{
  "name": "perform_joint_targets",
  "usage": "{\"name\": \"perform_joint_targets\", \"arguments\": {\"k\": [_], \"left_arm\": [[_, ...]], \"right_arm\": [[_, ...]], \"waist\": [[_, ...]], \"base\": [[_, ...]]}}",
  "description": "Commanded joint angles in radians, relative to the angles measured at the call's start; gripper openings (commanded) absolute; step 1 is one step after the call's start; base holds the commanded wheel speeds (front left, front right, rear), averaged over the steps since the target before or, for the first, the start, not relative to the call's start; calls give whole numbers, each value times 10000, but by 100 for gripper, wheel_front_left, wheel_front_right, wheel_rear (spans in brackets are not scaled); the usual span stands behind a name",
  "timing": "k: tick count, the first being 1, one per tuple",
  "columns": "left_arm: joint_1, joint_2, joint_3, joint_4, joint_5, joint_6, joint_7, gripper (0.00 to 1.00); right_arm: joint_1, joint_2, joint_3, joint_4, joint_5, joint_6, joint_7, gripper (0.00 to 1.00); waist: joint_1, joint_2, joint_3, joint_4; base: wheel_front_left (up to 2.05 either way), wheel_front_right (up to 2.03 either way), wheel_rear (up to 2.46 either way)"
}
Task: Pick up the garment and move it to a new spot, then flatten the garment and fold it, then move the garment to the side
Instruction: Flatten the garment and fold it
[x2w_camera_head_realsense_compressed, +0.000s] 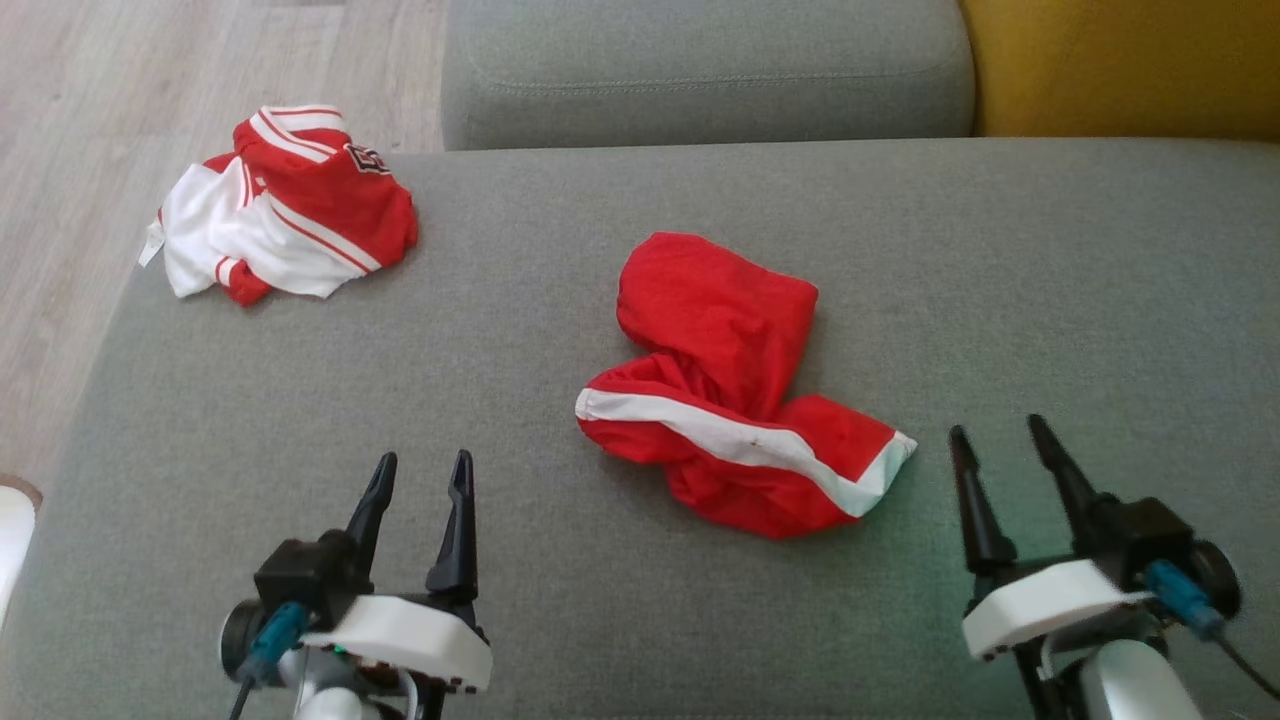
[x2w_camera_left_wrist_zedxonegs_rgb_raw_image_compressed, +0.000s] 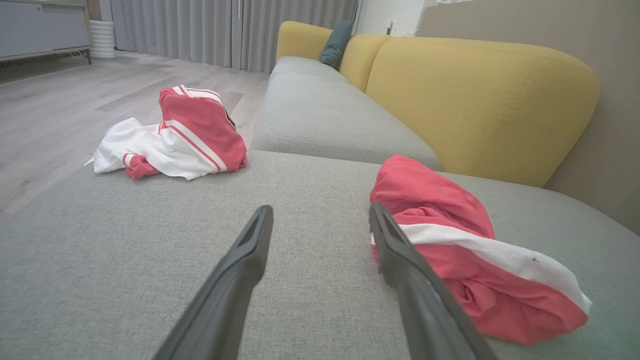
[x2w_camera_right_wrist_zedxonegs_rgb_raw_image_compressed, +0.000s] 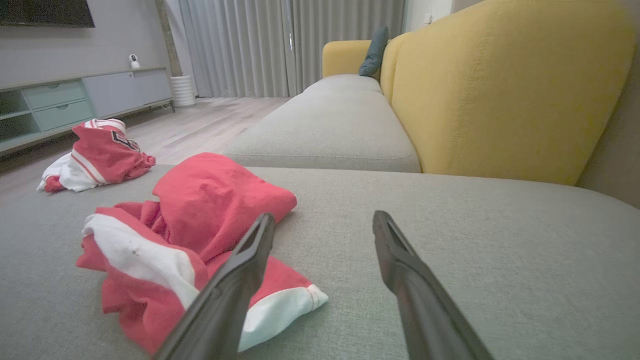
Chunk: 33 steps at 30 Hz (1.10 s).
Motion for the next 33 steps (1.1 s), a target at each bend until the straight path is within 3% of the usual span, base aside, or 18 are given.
{"name": "perform_joint_targets", "arguments": {"k": [1,23,33], "left_arm": [[-304,-20,349,-361,48,-32,-124,100],[-208,-23,309,-257,-78,89,-124,100],[-1385,-6,-287,1015,-59,-544,557,100]], "right_arm": [[-208,49,89,-429,46,71,-84,100],[-152,88,-54,-450,753,71,-230,100],[-284,89,86,-449,702,71,-179,100]], "waist": [[0,0,-28,-9],[0,0,-143,108],[0,0,156,-37]], "base": [[0,0,0],[0,0,0],[0,0,0]]}}
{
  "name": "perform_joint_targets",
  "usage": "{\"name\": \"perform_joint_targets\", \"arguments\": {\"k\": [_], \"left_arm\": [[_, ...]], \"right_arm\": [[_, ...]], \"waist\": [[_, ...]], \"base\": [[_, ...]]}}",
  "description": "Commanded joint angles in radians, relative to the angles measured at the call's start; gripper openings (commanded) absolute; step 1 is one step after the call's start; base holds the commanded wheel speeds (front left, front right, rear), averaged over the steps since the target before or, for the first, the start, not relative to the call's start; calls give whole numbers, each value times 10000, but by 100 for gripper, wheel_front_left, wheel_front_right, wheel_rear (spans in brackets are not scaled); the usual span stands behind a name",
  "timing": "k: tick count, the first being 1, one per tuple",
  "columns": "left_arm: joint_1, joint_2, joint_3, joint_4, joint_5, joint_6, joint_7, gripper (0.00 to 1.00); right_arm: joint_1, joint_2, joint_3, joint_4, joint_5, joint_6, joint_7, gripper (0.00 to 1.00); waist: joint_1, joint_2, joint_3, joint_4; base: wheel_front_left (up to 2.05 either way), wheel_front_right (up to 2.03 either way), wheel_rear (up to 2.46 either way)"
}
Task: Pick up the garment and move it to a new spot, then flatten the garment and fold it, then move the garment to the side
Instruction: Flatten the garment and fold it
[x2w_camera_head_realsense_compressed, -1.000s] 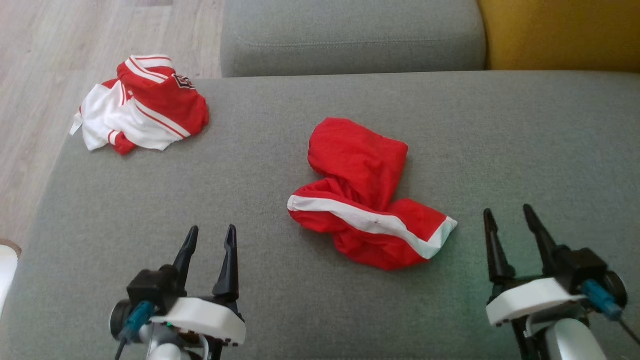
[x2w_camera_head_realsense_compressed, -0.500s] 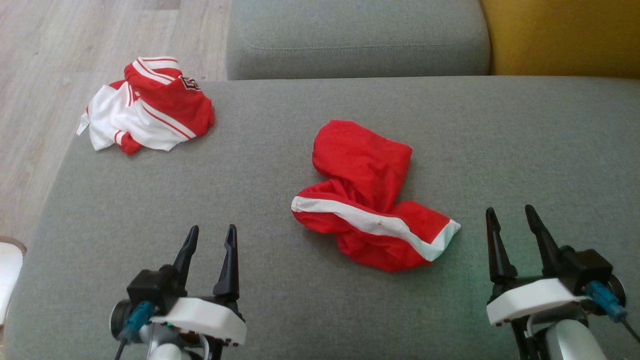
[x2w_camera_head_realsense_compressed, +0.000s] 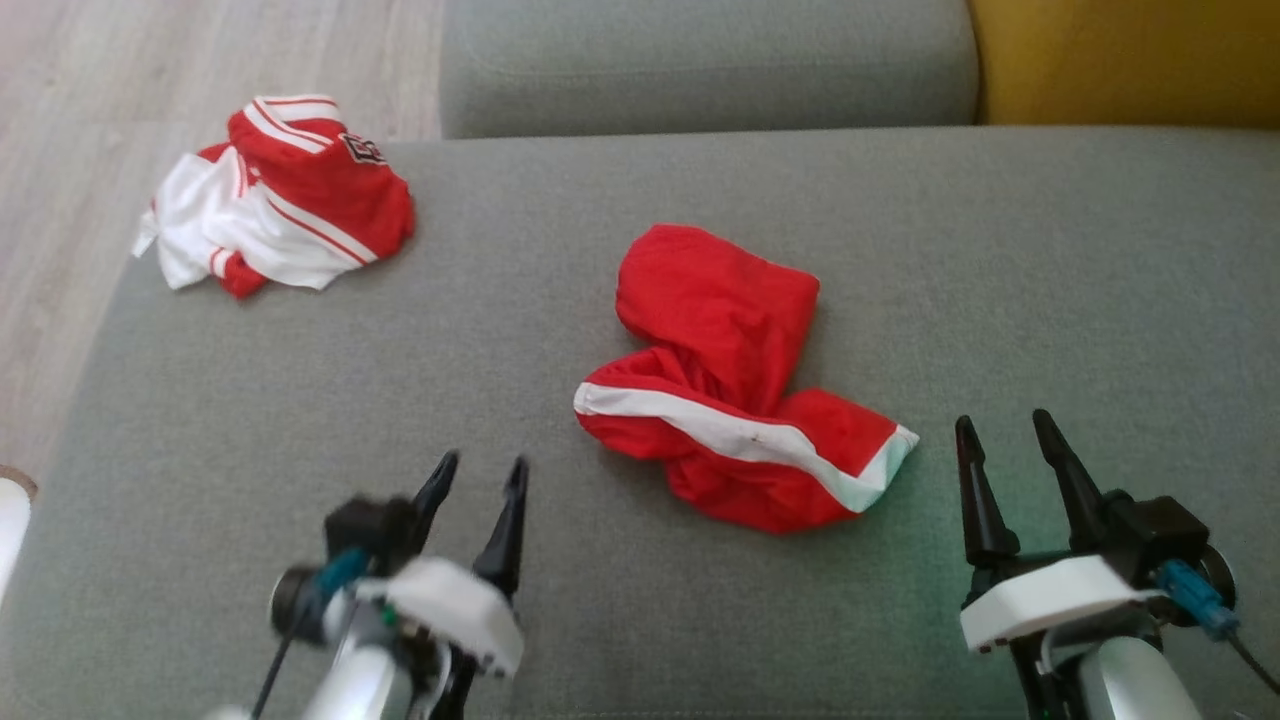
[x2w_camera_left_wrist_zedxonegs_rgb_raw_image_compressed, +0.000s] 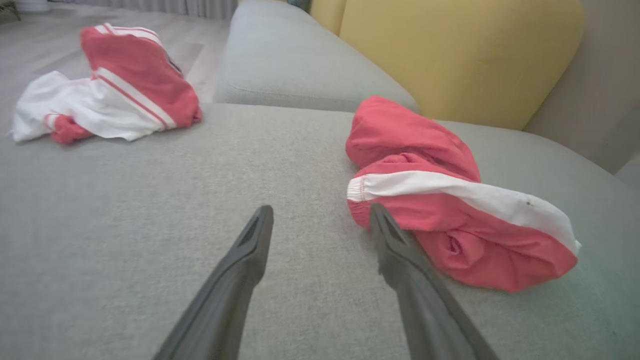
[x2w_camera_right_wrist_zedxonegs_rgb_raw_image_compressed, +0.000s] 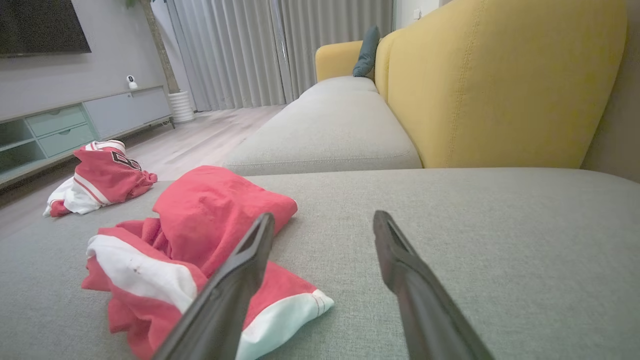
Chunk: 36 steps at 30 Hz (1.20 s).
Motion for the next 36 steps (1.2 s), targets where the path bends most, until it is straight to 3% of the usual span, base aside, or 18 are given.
{"name": "perform_joint_targets", "arguments": {"k": [1,2,13,20,29,30,31,32,34,35,36], "left_arm": [[-909,-9,202,-157,-87,-122,132,100],[-1314,-11,74,188,-220,-331,455,100],[-3094,-22,-101,1701,-1634,-910,1626,100],[-3821,-24,-327,2238,-2884,-1125,1956,100],[-4198,220,-875,2480,-3348,-1194,2101,100],[-4230,241,-895,2533,-3380,-1195,2106,98],[-4264,265,-913,2601,-3398,-1196,2131,85],[-4296,286,-926,2671,-3413,-1196,2155,82],[-4337,319,-923,2818,-3487,-1197,2240,84],[-4358,348,-933,2877,-3504,-1197,2280,95],[-4375,368,-945,2918,-3534,-1197,2308,99]], "right_arm": [[-372,-34,298,-320,-9,71,-69,100],[-449,-34,373,-336,-26,71,-54,100],[-786,-34,503,-423,-173,71,-37,100],[-976,-34,619,-437,-219,71,-51,100],[-1108,-34,569,-458,-278,71,-92,100],[-1120,-34,574,-460,-277,71,-96,100],[-1134,-34,578,-457,-275,71,-99,100],[-1148,-34,585,-453,-273,71,-104,100],[-1176,-34,599,-438,-263,71,-115,100],[-1188,-34,604,-430,-258,71,-122,100],[-1198,-34,608,-422,-251,71,-129,100]], "waist": [[0,0,131,-84],[0,0,282,-181],[0,0,1082,-670],[0,0,1470,-910],[0,0,1768,-1017],[0,0,1791,-1026],[0,0,1812,-1034],[0,0,1831,-1042],[0,0,1869,-1055],[0,0,1886,-1059],[0,0,1901,-1062]], "base": [[0,0,0],[0,0,0],[0,0,0],[0,0,0],[0,0,0],[0,0,0],[0,0,0],[0,0,0],[0,0,0],[0,0,0],[0,0,0]]}}
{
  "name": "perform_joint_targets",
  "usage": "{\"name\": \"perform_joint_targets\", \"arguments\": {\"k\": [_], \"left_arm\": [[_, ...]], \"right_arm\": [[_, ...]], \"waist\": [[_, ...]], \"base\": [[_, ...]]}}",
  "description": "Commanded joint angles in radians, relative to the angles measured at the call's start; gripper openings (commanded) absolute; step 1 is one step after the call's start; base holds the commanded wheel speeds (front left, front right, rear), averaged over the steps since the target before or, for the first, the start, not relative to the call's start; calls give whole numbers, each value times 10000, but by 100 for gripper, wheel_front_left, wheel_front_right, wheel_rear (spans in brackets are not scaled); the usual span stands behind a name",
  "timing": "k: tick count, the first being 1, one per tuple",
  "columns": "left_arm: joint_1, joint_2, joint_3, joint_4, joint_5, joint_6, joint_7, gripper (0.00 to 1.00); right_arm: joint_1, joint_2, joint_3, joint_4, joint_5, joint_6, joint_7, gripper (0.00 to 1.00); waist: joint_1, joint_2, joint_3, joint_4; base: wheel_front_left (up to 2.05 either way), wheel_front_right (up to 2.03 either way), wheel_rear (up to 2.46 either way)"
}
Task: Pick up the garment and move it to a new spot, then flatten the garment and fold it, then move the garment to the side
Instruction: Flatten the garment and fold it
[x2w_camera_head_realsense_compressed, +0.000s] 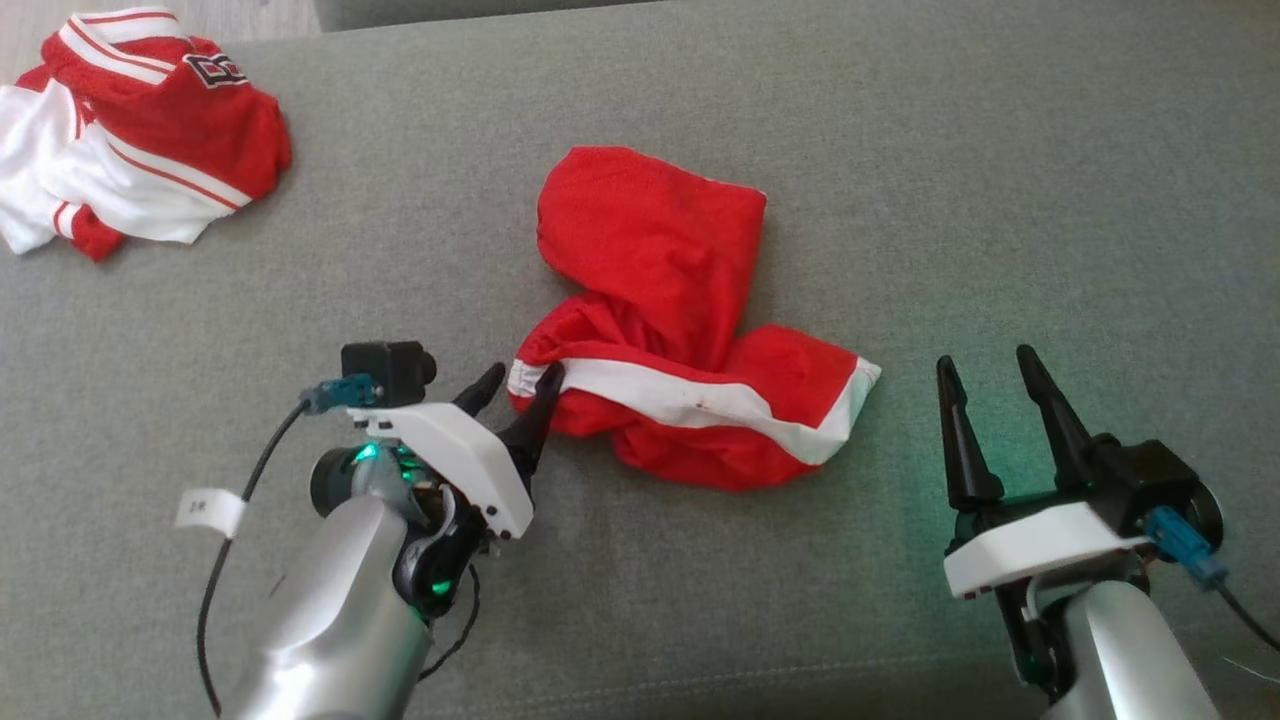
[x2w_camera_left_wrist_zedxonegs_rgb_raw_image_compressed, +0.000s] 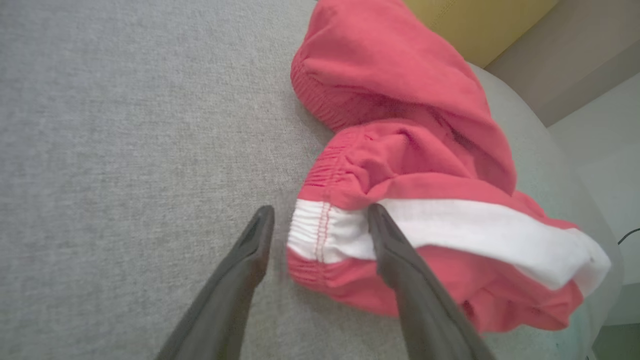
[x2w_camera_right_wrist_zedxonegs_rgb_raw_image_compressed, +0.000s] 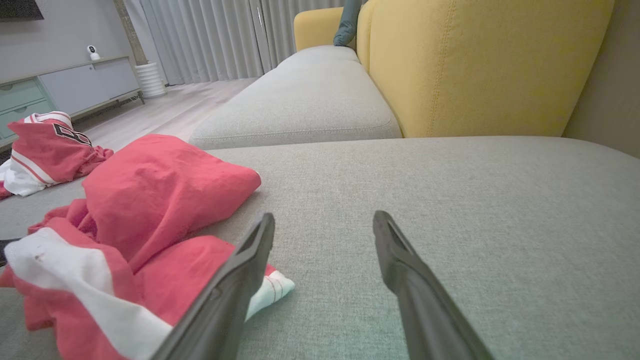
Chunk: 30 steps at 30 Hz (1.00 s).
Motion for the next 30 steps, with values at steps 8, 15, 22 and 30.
{"name": "perform_joint_targets", "arguments": {"k": [8,15,22,30], "left_arm": [[-543,405,126,49,-164,-32,283,84],[-588,459,29,189,-107,51,294,0],[-285,664,236,-171,31,564,-380,0],[414,775,218,-877,94,927,-692,0]], "right_arm": [[-387,-36,277,-218,-20,71,-181,100],[-438,-35,244,-146,10,71,-204,100],[-554,-35,178,335,-375,71,189,100],[-903,-35,673,1040,-495,71,446,100]], "waist": [[-1,0,82,-20],[-1,0,94,-8],[-1,0,2,204],[-1,0,-17,649]], "base": [[0,0,0],[0,0,0],[0,0,0],[0,0,0]]}}
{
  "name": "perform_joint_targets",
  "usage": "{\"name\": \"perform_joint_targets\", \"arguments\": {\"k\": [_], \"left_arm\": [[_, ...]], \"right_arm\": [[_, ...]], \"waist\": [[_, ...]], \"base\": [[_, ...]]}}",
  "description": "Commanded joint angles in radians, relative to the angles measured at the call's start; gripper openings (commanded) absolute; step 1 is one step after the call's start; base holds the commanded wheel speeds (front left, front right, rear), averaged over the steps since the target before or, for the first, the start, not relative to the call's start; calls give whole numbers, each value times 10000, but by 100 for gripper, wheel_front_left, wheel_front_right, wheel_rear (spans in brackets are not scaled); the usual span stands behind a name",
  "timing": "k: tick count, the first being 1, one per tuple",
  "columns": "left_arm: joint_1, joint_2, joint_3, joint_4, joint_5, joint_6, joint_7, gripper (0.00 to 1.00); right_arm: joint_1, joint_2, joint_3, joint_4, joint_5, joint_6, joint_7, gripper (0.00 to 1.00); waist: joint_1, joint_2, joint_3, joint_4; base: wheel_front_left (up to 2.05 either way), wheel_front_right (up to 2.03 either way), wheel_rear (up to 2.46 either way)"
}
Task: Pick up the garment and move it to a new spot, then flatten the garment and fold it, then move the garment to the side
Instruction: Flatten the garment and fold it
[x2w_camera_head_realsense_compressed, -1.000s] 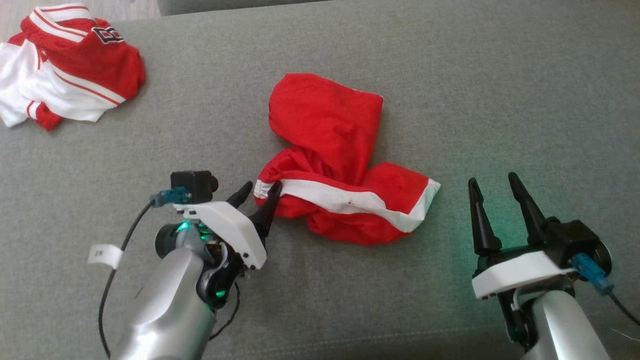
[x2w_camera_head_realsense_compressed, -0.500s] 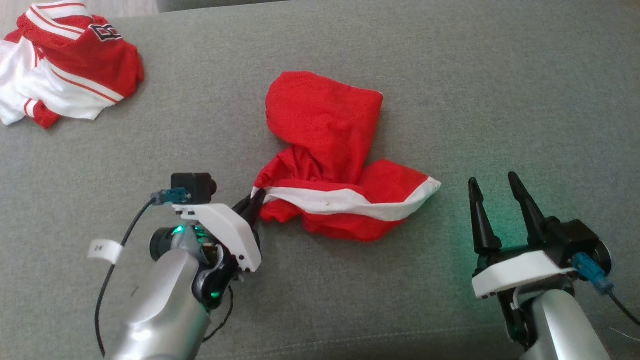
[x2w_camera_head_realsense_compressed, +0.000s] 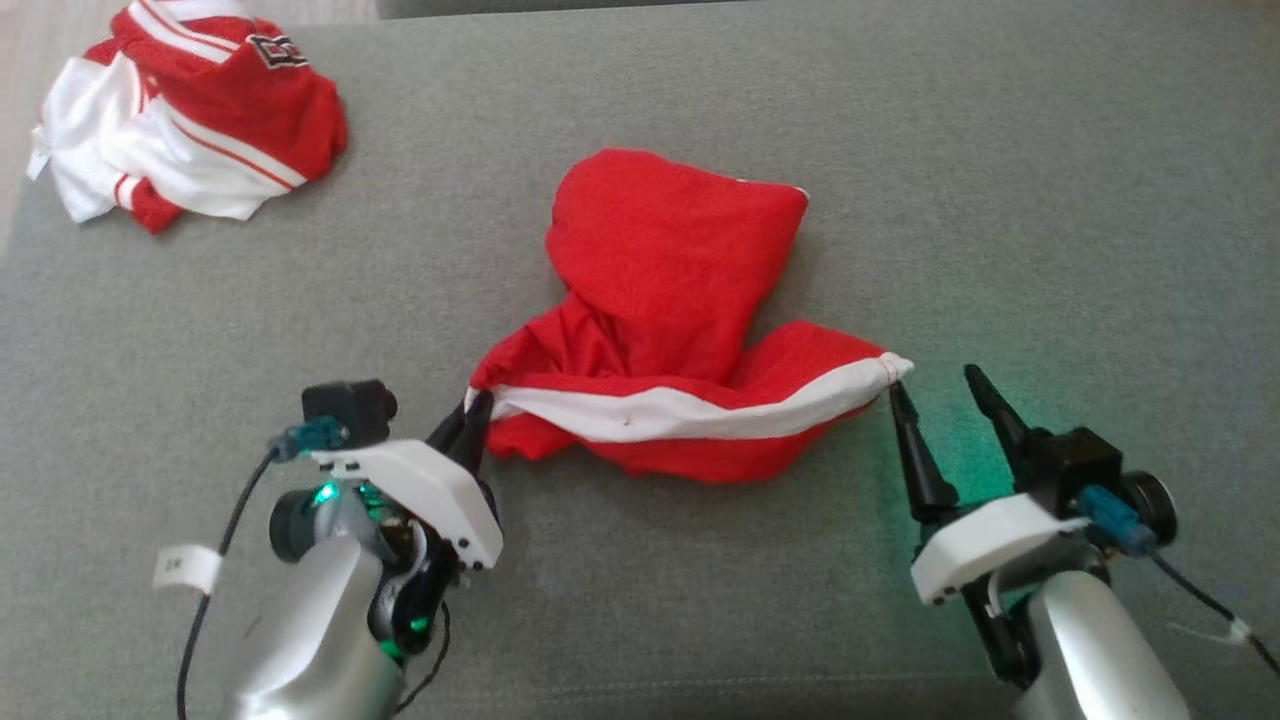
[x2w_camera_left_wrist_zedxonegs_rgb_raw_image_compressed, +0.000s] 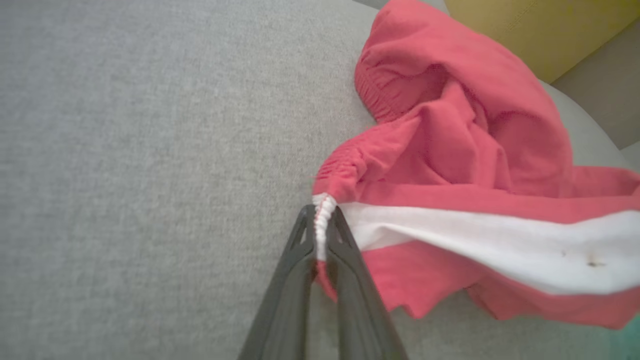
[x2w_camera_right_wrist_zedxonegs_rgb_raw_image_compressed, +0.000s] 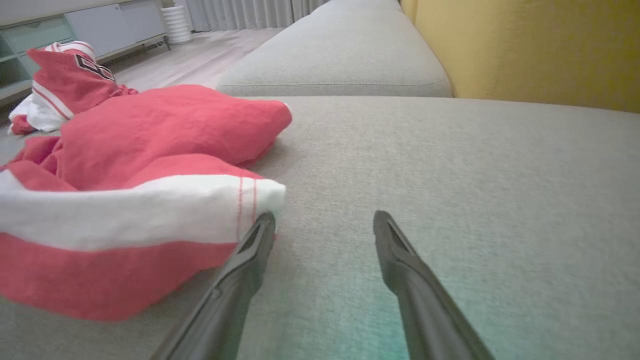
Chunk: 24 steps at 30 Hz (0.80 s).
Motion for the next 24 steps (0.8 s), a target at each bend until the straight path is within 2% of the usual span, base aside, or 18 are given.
{"name": "perform_joint_targets", "arguments": {"k": [1,9,16,17,19,20,21,22,23,24], "left_arm": [[-182,214,271,-428,49,62,-138,0],[-5,155,186,-847,17,218,-137,0],[86,234,162,-1042,-11,315,-97,0],[90,247,158,-1066,-14,326,-86,0],[91,267,147,-1102,-19,344,-70,0],[91,267,147,-1102,-19,344,-70,0],[89,274,127,-1132,-23,353,-60,0],[89,274,127,-1132,-23,353,-60,0],[86,274,115,-1144,-26,355,-55,0],[84,274,104,-1155,-29,357,-52,0]], "right_arm": [[-455,-33,399,-222,58,71,-27,100],[-755,-77,1187,-150,283,71,6,100],[-1043,-482,1813,-36,785,71,192,100],[-1131,-562,1932,28,852,71,233,96],[-1320,-715,2160,173,986,71,273,76],[-1320,-715,2160,173,986,71,273,76],[-1483,-846,2372,314,1111,71,297,54],[-1483,-846,2372,314,1111,71,297,54],[-1552,-897,2456,380,1175,71,293,46],[-1614,-946,2564,436,1241,71,287,43]], "waist": [[0,0,-2,109],[0,0,-14,325],[0,0,10,337],[0,0,24,335],[0,0,48,335],[0,0,48,335],[0,0,72,351],[0,0,72,351],[0,0,83,362],[0,0,91,370]], "base": [[0,0,0],[0,0,0],[0,0,0],[0,0,0],[0,0,0],[0,0,0],[0,0,0],[0,0,0],[0,0,0],[0,0,0]]}}
